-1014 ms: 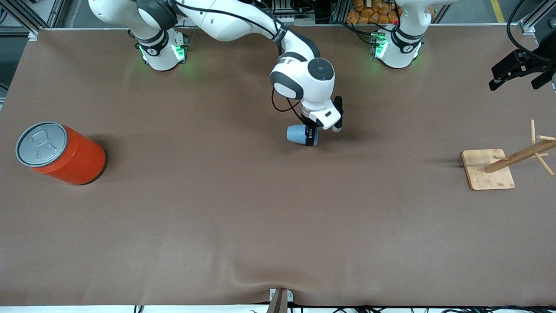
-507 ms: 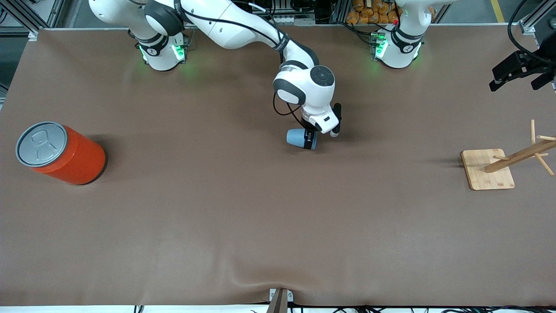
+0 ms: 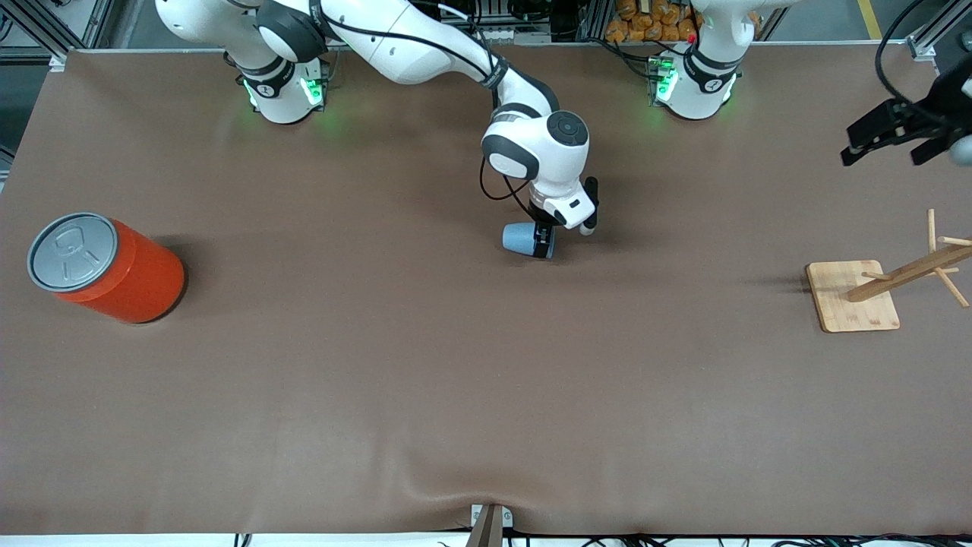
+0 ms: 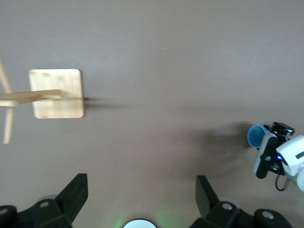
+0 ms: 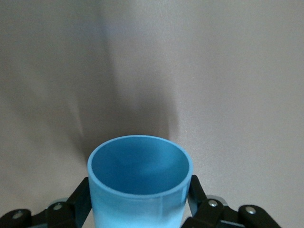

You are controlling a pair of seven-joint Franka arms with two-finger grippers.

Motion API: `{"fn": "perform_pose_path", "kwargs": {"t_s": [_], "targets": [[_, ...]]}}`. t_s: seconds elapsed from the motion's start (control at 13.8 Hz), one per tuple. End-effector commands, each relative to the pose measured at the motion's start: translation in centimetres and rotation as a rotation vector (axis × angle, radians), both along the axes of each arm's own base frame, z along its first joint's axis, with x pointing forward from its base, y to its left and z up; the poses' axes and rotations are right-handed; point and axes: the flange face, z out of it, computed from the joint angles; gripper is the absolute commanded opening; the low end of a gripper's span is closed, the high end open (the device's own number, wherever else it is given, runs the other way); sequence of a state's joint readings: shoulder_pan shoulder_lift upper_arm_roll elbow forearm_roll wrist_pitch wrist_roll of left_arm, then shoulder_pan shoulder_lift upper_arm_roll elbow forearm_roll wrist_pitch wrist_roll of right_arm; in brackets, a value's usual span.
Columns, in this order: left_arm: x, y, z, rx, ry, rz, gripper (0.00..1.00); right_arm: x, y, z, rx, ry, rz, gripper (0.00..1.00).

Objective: Flip cup
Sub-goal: 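Hold the cup with the right gripper while the left gripper reaches toward it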

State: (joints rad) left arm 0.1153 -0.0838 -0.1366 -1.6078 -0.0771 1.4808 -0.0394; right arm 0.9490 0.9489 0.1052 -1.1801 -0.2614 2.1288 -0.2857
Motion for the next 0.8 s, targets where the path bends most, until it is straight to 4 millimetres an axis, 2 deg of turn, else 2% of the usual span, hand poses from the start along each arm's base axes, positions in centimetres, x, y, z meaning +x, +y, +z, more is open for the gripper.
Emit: {"fn": "perform_pose_path", "kwargs": {"t_s": [0.0, 0.07, 0.36, 0.43, 0.51, 0.72], "targets": [[2.0, -1.2, -3.9, -0.073, 0.077, -0.031, 1.0, 0.0, 0.3, -0.2, -0.014, -0.035, -0.01, 0.86], [2.8, -1.5, -5.7, -0.116, 0.111, -0.029, 1.0, -0.1, 0.2, -0.5, -0.019, -0.037, -0.011, 1.0], [5.6, -2.3, -14.6, -0.269, 0.236, 0.013, 1.0, 0.5, -0.1, 0.3, -0.013, -0.038, -0.023, 1.0], [5.8, -2.5, -16.5, -0.299, 0.249, 0.03, 1.0, 0.4, 0.1, 1.2, -0.01, -0.039, -0.023, 1.0], [5.7, -2.7, -18.3, -0.337, 0.255, 0.056, 1.0, 1.2, -0.3, 3.2, 0.003, -0.041, -0.034, 1.0], [5.1, -3.4, -23.3, -0.438, 0.271, 0.106, 1.0, 1.0, -1.3, 6.0, -0.059, 0.013, -0.08, 1.0]]}}
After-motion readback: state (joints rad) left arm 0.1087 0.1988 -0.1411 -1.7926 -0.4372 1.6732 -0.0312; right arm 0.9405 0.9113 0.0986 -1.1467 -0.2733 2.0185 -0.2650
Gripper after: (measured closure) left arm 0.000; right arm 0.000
